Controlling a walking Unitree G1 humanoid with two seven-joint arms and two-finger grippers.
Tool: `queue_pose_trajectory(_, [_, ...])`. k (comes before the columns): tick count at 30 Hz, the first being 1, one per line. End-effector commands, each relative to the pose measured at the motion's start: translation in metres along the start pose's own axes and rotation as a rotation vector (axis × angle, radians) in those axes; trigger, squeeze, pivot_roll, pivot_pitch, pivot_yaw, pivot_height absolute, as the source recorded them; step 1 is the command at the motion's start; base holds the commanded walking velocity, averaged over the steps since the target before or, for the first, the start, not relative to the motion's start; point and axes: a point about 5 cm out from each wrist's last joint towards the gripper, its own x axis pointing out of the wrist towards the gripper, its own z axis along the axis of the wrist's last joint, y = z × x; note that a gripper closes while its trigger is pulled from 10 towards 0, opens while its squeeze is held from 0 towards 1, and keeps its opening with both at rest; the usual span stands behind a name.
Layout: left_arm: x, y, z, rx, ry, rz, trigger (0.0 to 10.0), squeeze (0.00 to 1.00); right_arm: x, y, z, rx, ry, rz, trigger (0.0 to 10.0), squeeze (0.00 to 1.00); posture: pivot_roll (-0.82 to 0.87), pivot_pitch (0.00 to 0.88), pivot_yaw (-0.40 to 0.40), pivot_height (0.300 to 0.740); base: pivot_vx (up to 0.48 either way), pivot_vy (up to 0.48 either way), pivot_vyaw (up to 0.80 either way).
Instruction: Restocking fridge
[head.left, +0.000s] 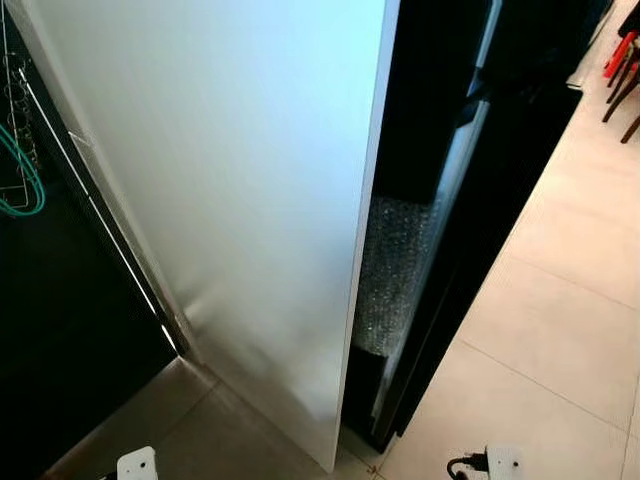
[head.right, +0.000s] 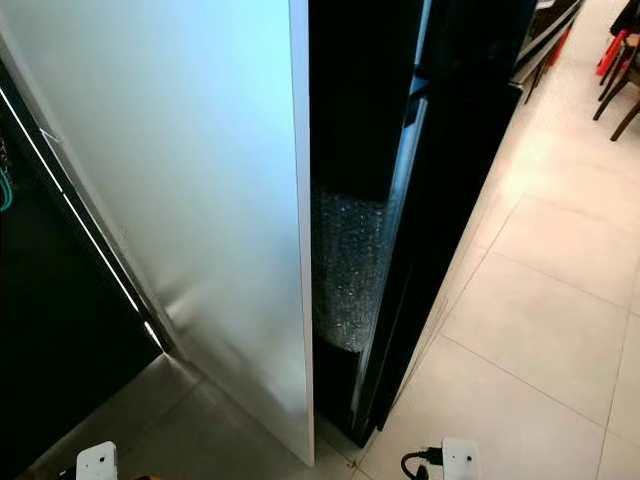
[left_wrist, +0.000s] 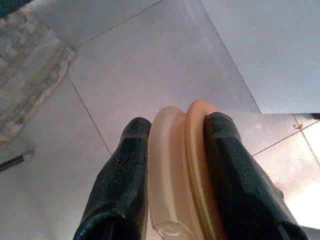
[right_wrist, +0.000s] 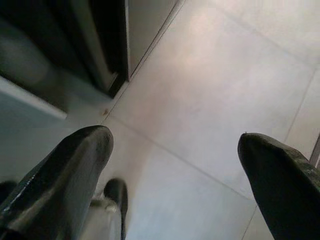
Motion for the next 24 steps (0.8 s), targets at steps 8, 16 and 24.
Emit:
queue_pose_trajectory(8, [0.000, 0.000, -0.002, 0.001, 0.021, -0.001, 10.0, 0.00, -0.014, -0.018, 0.086, -0.176, -0.600, -0.145, 10.0, 0.00, -0.07, 0.000, -0.015, 0.740, 0.000, 0.000, 0.00])
queue_pose_trajectory(16, [-0.002, 0.010, -0.008, -0.005, 0.030, 0.018, 10.0, 0.00, -0.035, -0.017, 0.118, -0.131, -0.841, -0.136, 10.0, 0.00, -0.08, 0.000, -0.013, 0.740, 0.000, 0.000, 0.00])
queue_pose_trajectory(24, [-0.004, 0.015, -0.016, -0.018, 0.045, 0.037, 10.0, 0.00, -0.059, 0.028, 0.152, -0.169, -0.906, 0.151, 10.0, 0.00, -0.08, 0.000, -0.008, 0.740, 0.000, 0.000, 0.00])
